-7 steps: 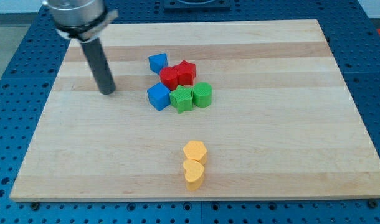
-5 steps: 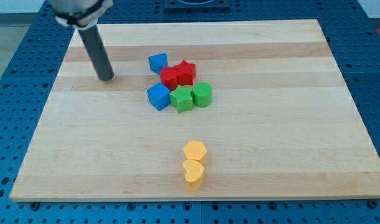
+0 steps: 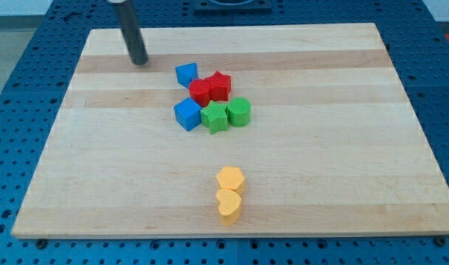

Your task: Move your arm towards blue triangle

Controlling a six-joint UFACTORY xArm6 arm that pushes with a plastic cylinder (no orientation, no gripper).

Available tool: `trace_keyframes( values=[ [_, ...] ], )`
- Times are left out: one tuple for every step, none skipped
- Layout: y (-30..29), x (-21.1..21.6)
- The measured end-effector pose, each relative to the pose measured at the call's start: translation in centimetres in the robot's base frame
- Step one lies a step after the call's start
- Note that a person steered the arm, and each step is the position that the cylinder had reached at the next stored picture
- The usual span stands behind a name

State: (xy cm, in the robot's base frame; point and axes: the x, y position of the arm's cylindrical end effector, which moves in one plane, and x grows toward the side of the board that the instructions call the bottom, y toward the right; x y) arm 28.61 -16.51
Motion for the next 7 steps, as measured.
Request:
trace_keyframes(
  values=[
    [0.5, -0.1],
    [4.9, -0.2],
    [5.9, -0.2],
    [9.5, 0.3],
    [9.9, 0.3],
    [12.2, 1.2],
    [12.4, 1.0]
  ],
)
